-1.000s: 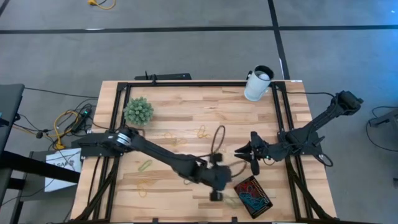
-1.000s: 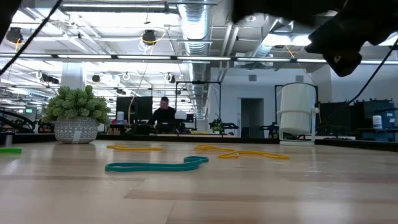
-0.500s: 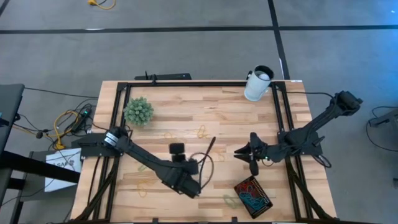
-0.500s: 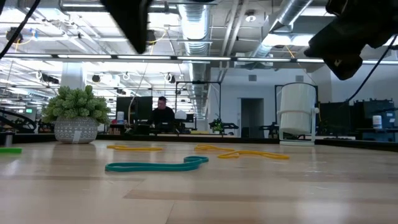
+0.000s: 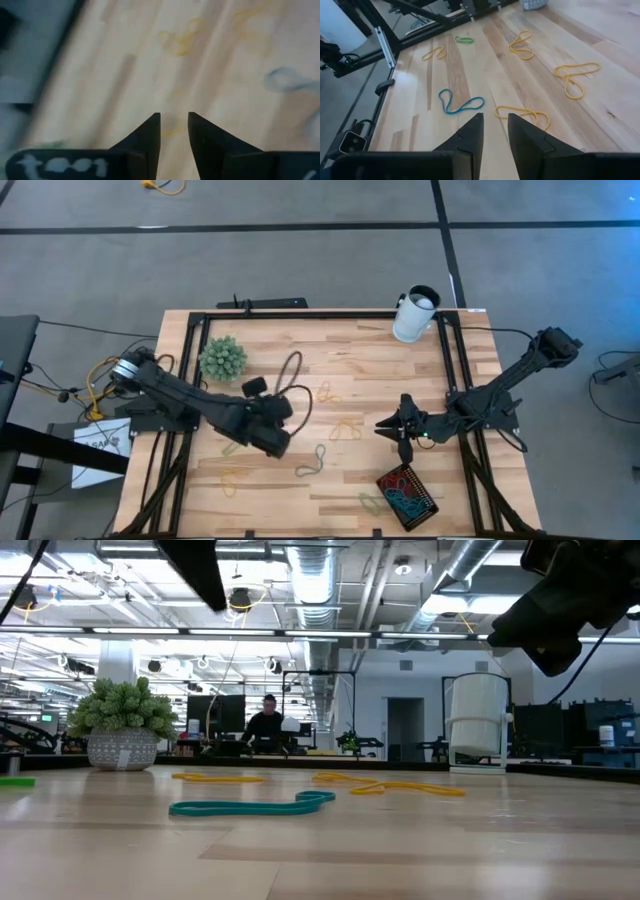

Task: Pick and place rubber bands into bin
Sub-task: Put the blue rubber band into the black basket

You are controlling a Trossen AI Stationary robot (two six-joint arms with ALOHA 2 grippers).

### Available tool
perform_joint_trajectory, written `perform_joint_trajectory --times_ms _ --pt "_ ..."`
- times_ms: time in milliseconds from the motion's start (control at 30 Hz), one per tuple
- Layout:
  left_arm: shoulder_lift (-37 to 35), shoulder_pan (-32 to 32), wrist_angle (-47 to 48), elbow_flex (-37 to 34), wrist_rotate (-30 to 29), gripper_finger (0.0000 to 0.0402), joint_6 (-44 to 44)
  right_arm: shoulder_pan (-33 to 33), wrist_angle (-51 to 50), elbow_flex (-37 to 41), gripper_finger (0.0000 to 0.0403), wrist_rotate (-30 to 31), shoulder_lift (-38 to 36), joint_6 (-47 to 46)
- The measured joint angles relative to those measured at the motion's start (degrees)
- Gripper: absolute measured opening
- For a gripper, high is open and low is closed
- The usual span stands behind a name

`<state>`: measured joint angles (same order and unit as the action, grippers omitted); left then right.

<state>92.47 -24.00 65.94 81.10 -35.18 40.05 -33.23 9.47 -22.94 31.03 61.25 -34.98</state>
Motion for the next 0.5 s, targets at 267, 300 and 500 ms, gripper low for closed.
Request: perform_joint_trajectory --times_ms 267,300,500 --pt "0.16 -0.9 -59.82 -24.29 18.21 0.0087 -0.39 0.0 0.02 0.0 0.0083 0.56 -0.02 0.0" --pt "1.97 -1.3 -64.96 -25.47 19.38 0.0087 -0.92 0.0 0.02 0.0 0.0083 0.56 -0.02 0.0" --pt "14.22 -2.93 -70.67 -21.99 21.4 0.0087 -2.07 0.73 -0.02 0.0 0.0083 0.52 -0.02 0.0"
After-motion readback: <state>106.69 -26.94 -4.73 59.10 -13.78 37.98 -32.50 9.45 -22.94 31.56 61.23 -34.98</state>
